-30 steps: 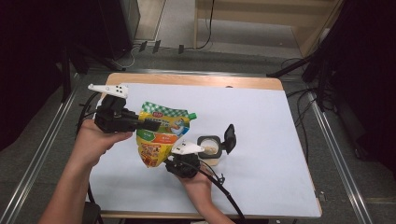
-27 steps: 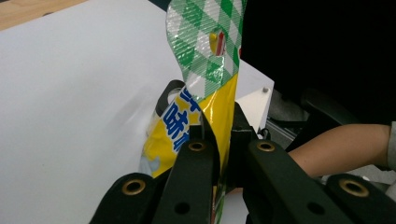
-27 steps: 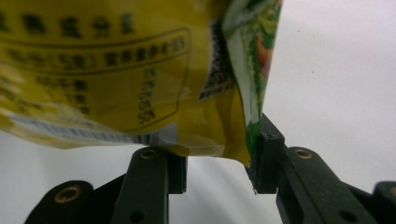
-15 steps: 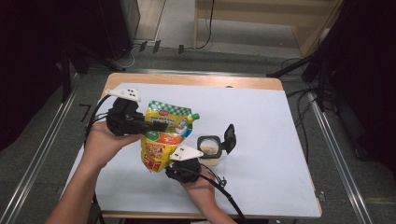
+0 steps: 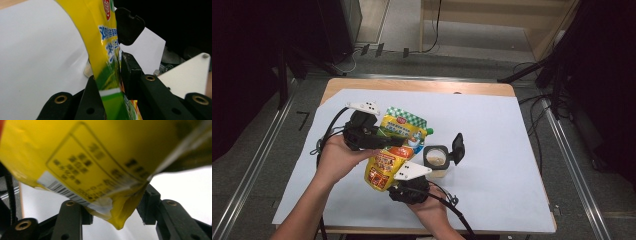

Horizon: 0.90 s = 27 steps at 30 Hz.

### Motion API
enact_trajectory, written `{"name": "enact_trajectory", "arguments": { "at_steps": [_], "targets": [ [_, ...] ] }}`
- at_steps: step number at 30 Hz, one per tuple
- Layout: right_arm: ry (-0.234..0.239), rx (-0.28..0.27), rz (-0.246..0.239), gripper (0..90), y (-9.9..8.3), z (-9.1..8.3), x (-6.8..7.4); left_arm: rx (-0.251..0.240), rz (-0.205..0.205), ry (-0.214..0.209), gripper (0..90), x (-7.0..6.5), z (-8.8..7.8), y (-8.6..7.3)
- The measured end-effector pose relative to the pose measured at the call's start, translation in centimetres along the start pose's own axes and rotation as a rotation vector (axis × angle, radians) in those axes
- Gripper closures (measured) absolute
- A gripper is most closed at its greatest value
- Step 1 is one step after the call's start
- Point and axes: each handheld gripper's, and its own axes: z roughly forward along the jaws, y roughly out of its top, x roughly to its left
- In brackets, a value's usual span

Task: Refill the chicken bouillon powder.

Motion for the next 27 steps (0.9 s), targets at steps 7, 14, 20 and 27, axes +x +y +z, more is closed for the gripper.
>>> {"name": "enact_trajectory", "arguments": {
  "at_steps": [7,14,20,27],
  "targets": [
    [0.029,0.010,-0.009,54.7,0.1,-0.2,0.5,0.022,-0.007,0.008,81.2,-0.1,1.3,-0.2],
    [0.041,0.028,-0.015,52.4,0.1,-0.1,1.2,0.059,-0.012,-0.008,82.0,-0.2,2.5,-0.3],
    [0.078,0.034,0.003,52.2,0.4,-0.2,1.4,0.075,-0.037,-0.035,78.2,-0.1,3.4,-0.5],
    [0.080,0.045,0.010,52.5,0.4,-0.1,1.6,0.089,-0.057,-0.040,76.3,-0.1,3.8,-0.6]
  ]
}}
